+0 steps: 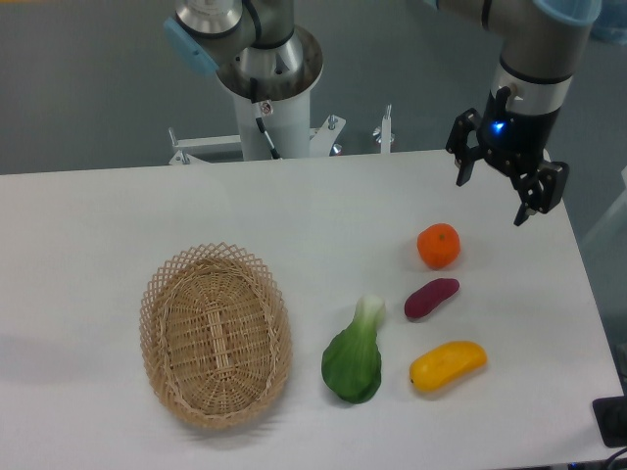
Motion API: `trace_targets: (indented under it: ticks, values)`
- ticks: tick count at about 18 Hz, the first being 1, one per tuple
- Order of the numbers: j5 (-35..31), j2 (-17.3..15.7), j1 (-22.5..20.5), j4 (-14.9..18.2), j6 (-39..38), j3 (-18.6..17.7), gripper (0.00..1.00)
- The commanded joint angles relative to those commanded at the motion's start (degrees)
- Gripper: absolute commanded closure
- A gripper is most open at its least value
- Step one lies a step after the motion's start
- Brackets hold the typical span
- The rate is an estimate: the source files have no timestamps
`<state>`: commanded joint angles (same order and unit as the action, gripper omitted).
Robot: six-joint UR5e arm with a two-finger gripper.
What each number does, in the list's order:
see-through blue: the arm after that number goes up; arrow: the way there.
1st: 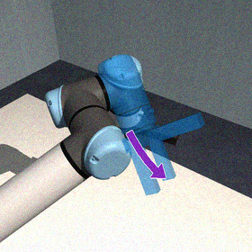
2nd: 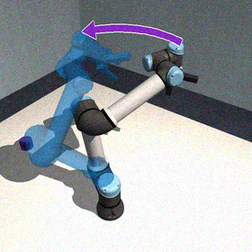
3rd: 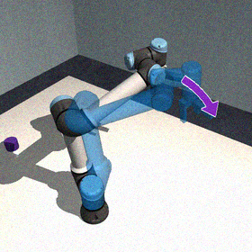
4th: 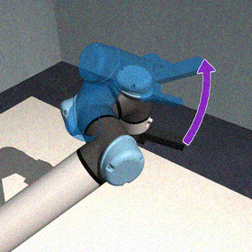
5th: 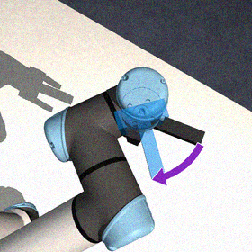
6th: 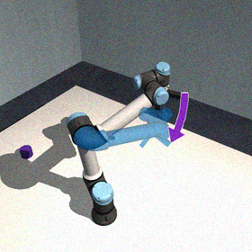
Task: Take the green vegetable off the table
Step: 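Move the open gripper over toward the green bok choy stem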
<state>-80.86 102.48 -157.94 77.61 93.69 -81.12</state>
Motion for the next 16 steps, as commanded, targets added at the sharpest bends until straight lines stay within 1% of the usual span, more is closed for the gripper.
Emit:
trace_targets:
  ticks: [2, 5, 7, 10, 12, 16]
  values:
    - [0.44, -0.09, 0.09, -0.09, -0.09, -0.79, 0.00]
    - [1.14, 0.00, 0.00, -0.09, -1.49, -0.88, 0.00]
    - [1.58, -0.09, 0.17, -0.09, -3.77, -1.14, 0.00]
    - [2.46, -0.44, 0.62, -0.09, -9.21, -1.67, 0.00]
    - [3.60, -0.53, 0.70, -0.09, -10.81, -1.85, 0.00]
    - [4.22, -0.97, 0.88, -0.61, -14.67, -4.30, 0.00]
